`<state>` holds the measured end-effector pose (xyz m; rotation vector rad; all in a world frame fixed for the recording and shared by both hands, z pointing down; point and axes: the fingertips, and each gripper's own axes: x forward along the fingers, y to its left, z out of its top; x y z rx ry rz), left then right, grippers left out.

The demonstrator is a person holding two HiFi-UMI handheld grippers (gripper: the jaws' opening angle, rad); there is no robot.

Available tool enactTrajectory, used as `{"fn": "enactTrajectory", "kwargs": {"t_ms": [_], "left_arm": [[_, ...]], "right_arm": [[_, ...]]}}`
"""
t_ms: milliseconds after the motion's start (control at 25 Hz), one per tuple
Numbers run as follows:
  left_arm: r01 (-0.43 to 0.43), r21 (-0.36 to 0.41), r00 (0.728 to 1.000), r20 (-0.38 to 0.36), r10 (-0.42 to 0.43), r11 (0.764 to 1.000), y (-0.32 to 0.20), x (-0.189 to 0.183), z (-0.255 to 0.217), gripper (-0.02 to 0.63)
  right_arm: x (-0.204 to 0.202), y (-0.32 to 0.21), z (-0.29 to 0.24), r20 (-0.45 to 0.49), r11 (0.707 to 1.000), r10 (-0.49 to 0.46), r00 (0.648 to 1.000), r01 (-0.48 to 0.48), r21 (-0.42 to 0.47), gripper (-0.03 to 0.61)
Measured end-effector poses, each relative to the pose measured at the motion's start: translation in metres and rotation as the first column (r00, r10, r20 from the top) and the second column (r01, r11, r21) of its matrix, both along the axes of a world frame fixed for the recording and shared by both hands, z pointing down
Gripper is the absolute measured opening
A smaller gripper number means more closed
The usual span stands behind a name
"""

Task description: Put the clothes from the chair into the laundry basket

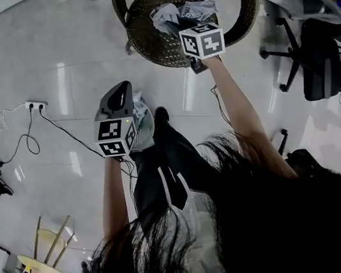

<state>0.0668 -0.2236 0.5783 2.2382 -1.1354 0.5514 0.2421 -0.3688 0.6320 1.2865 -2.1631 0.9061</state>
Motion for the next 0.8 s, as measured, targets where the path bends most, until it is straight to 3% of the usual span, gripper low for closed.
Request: {"fn": "enactTrajectory", "kwargs": {"t_ms": [360,800], "left_arm": [[-0.002,0.064,1.0,-0.016,0.003,0.998,0.027,-0.008,-0.069,0.02],[0.0,0.134,1.0,-0.03,0.004,0.991,0.066,-0.057,-0.125,0.02]], "right_arm": [[-0.004,0.028,-0.12,0.087,0.994,0.006,0.996,-0.016,0.112,0.067],[-0.072,0.089,-0.237,0.14,0.973,-0.069,0.988,0.036,0.226,0.066]]}}
